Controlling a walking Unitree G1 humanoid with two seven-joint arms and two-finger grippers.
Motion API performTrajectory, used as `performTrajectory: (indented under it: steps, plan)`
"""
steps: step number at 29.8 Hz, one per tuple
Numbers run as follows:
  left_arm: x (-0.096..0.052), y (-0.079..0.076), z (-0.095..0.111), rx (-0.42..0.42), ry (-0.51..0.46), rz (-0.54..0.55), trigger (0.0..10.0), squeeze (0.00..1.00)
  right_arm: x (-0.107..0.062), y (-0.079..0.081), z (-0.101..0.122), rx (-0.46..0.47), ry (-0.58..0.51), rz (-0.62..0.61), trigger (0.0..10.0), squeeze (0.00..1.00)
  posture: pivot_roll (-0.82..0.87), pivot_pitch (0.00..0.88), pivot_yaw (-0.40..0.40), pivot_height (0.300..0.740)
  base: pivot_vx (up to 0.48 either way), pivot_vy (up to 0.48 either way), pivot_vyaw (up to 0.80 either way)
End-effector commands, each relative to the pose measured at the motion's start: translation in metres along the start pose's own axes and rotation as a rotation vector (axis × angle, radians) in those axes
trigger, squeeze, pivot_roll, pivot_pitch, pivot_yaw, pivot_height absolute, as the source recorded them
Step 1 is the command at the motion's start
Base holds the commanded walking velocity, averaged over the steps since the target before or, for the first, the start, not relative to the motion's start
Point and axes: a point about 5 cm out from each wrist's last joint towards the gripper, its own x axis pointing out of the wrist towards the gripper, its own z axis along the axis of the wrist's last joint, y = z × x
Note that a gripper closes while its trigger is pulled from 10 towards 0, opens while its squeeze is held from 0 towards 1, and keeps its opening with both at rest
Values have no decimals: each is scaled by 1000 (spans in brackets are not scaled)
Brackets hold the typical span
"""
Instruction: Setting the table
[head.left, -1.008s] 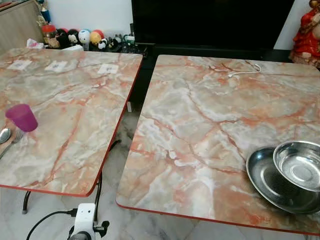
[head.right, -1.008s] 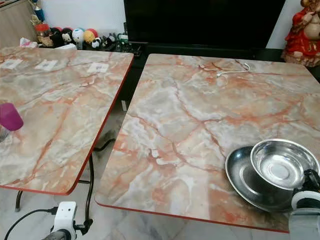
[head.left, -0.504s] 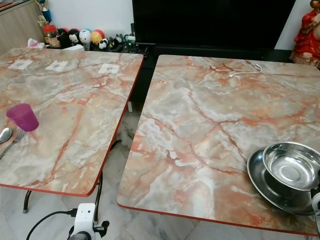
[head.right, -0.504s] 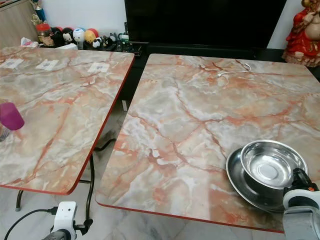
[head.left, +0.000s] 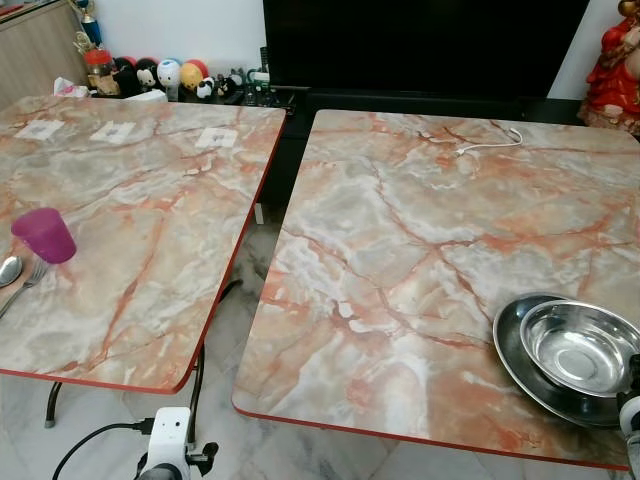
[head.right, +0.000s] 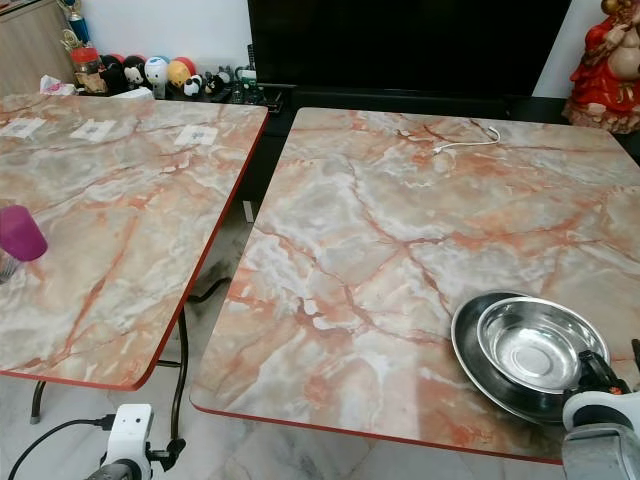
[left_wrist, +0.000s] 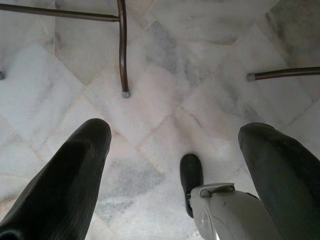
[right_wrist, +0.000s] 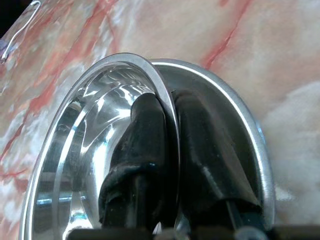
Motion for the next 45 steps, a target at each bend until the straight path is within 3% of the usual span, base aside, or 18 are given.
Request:
performTrajectory:
  steps: [1, 3, 4, 5, 6, 7, 11, 12, 14, 15, 16, 17, 18, 19, 35, 45]
  plan:
    - [-2, 3, -6, 12, 29, 4, 10000, 0, 1, 2, 0, -5, 4, 11, 10000, 651, 24, 36, -25, 740, 0, 0, 0]
    - [-2, 3, -6, 12, 30, 3, 10000, 0, 1, 3, -1, -10, 7, 13, 10000, 616, 23, 35, -25, 740, 0, 0, 0]
    - [-2, 3, -6, 12, 30, 3, 10000, 0, 1, 3, -2, -18, 8, 17, 10000, 514, 23, 36, -24, 740, 0, 0, 0]
    - [-2, 3, -6, 13, 30, 3, 10000, 0, 1, 4, -2, -22, 9, 20, 10000, 514, 23, 36, -24, 740, 0, 0, 0]
    - [-2, 3, -6, 13, 30, 2, 10000, 0, 1, 4, -2, -27, 7, 25, 10000, 216, 23, 36, -24, 740, 0, 0, 0]
    - [-2, 2, -6, 13, 30, 1, 10000, 0, 1, 4, -2, -27, 6, 26, 10000, 0, 23, 36, -24, 740, 0, 0, 0]
    - [-1, 2, -6, 12, 28, 2, 10000, 0, 1, 5, -1, -26, 1, 30, 10000, 0, 24, 37, -24, 740, 0, 0, 0]
    - [-1, 1, -6, 12, 27, 1, 10000, 0, 2, 5, -1, -28, -1, 29, 10000, 106, 23, 37, -24, 740, 0, 0, 0]
    - [-1, 1, -6, 13, 27, 0, 10000, 0, 2, 5, -1, -29, -2, 28, 10000, 106, 23, 37, -24, 740, 0, 0, 0]
    - [-1, 1, -6, 13, 27, 0, 10000, 0, 2, 5, 0, -31, -4, 28, 10000, 616, 24, 37, -25, 740, 0, 0, 0]
    - [-1, 1, -5, 13, 26, -1, 10000, 0, 2, 5, 0, -38, -10, 26, 10000, 678, 24, 38, -24, 740, 0, 0, 0]
    - [-1, 1, -5, 13, 26, -1, 10000, 0, 2, 5, 0, -38, -10, 26, 10000, 678, 24, 38, -24, 740, 0, 0, 0]
    - [-1, 1, -5, 13, 25, -2, 10000, 0, 2, 4, 1, -43, -14, 22, 10000, 561, 24, 38, -24, 740, 0, 0, 0]
    - [-1, 0, -5, 13, 25, -2, 10000, 0, 2, 4, 1, -44, -15, 20, 10000, 0, 24, 38, -24, 740, 0, 0, 0]
    - [0, -1, -2, 13, 17, -3, 10000, 0, -3, -6, -1, -129, 0, -33, 10000, 0, 23, 37, -25, 740, 0, 0, 0]
    - [0, -1, -2, 12, 17, -3, 10000, 0, -2, -2, -2, -157, -3, -8, 10000, 0, 25, 36, -26, 740, 0, 0, 0]
